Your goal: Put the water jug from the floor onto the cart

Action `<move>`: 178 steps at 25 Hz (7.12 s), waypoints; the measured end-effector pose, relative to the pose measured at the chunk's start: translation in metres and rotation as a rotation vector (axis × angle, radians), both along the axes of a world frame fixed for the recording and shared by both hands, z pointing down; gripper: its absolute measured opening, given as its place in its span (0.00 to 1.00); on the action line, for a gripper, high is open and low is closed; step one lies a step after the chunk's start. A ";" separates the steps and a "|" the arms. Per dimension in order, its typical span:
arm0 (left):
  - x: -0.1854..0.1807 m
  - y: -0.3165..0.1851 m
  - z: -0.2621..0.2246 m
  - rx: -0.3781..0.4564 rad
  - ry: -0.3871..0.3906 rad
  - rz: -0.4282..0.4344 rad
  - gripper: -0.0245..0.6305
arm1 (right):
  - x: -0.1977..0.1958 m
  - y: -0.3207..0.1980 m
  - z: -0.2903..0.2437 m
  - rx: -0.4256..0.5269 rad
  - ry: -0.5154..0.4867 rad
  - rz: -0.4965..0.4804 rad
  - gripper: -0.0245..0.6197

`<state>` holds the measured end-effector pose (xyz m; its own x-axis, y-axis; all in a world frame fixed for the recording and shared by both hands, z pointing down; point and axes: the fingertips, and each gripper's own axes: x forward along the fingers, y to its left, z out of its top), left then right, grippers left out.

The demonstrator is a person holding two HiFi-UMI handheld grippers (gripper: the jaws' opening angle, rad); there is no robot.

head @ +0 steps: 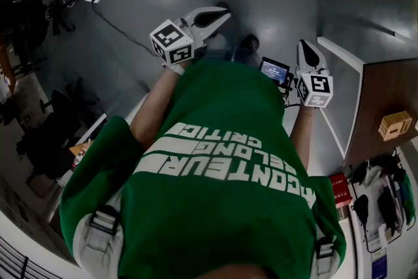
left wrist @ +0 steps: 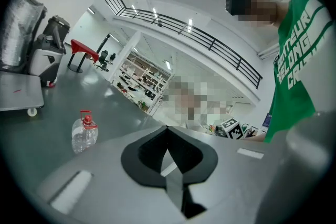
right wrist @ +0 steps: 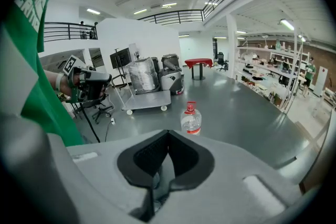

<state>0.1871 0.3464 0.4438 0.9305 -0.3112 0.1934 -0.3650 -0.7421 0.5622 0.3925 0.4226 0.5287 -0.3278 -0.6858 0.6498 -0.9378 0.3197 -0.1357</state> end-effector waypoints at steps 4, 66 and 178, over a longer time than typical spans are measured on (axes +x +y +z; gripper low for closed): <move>0.003 -0.031 -0.002 0.004 0.018 0.035 0.05 | -0.003 -0.023 -0.009 0.002 0.017 0.027 0.03; -0.065 -0.180 0.001 0.026 0.073 -0.109 0.05 | -0.093 -0.203 -0.008 0.026 0.078 -0.229 0.03; 0.026 -0.363 0.055 -0.106 -0.124 -0.223 0.05 | 0.026 -0.467 0.102 -0.152 0.056 -0.481 0.03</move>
